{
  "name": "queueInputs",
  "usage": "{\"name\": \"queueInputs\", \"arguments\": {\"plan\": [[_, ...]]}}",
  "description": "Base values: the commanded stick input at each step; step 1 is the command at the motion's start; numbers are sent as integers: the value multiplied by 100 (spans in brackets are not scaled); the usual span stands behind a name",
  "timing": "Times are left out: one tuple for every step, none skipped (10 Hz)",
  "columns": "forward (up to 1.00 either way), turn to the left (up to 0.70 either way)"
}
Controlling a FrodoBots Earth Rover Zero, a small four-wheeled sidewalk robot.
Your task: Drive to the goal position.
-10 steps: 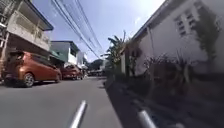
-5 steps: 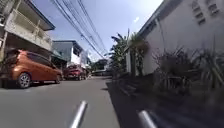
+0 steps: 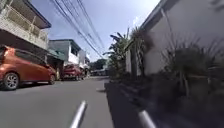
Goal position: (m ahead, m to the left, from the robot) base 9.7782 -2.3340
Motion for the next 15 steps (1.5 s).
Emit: {"name": "queueInputs", "arguments": {"plan": [[100,0],[100,0],[100,0],[100,0],[100,0],[100,0],[100,0],[100,0],[100,0],[100,0],[100,0],[100,0],[100,0],[100,0],[100,0]]}}
